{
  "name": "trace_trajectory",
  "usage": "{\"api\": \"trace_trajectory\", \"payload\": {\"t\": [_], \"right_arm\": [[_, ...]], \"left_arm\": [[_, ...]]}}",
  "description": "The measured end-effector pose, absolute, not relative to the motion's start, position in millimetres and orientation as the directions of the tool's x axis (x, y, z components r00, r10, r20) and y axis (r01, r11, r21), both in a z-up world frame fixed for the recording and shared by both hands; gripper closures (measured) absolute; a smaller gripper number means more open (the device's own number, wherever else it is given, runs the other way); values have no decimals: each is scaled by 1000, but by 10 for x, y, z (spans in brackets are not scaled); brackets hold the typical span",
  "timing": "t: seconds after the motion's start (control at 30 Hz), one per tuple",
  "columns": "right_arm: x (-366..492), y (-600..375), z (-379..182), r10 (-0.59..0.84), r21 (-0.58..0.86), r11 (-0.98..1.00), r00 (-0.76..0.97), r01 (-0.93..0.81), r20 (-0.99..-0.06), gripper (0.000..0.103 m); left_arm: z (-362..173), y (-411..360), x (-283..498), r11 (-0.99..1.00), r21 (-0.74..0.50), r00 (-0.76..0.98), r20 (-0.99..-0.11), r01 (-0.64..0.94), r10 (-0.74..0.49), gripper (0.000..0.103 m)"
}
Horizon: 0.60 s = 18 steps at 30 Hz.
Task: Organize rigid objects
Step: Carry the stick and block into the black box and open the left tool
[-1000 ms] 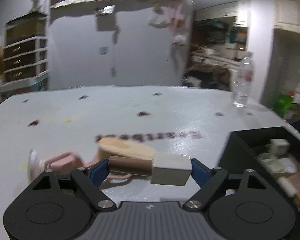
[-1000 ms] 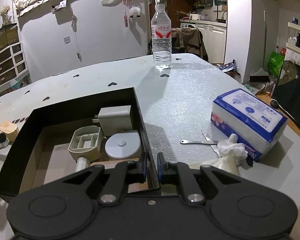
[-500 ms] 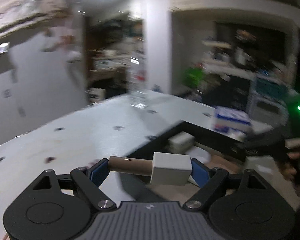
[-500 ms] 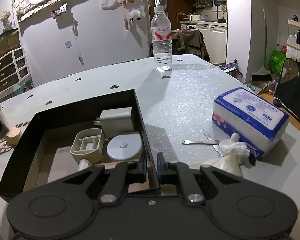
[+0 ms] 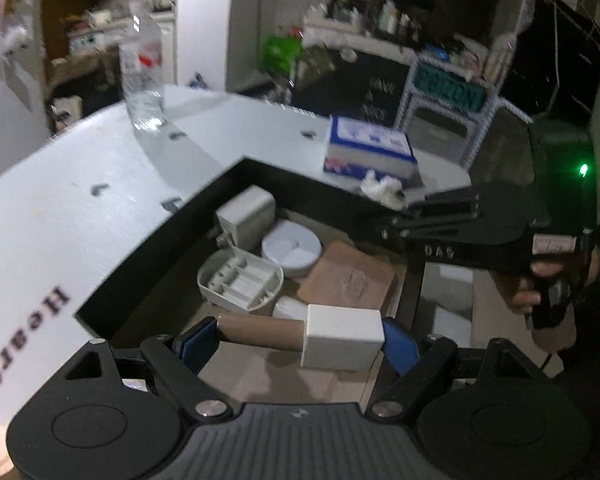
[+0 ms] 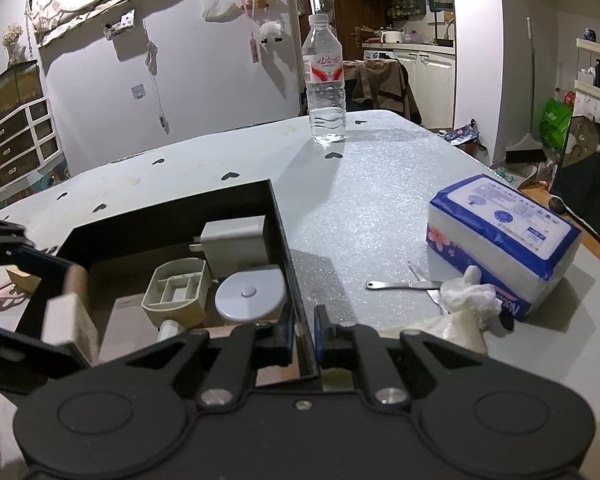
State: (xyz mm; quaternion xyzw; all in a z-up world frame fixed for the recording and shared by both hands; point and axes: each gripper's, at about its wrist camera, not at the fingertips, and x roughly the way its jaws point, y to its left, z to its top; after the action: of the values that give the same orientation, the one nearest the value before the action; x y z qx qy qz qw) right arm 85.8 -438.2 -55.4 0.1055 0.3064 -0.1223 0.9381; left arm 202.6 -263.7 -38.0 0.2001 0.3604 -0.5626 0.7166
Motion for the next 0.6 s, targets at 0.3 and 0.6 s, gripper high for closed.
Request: {"api": "trace_trajectory", "payload": {"t": [0.3, 0.6], "right_arm": [[868, -4386, -554, -160, 133, 946, 783, 295, -601, 92], [886, -4383, -563, -155, 141, 945, 781, 296, -605, 91]], "left_arm": [[-431, -2792, 2082, 196, -143, 12, -777, 970, -630, 17], [-412, -2801, 2207, 255, -243, -22, -763, 936, -646, 6]]}}
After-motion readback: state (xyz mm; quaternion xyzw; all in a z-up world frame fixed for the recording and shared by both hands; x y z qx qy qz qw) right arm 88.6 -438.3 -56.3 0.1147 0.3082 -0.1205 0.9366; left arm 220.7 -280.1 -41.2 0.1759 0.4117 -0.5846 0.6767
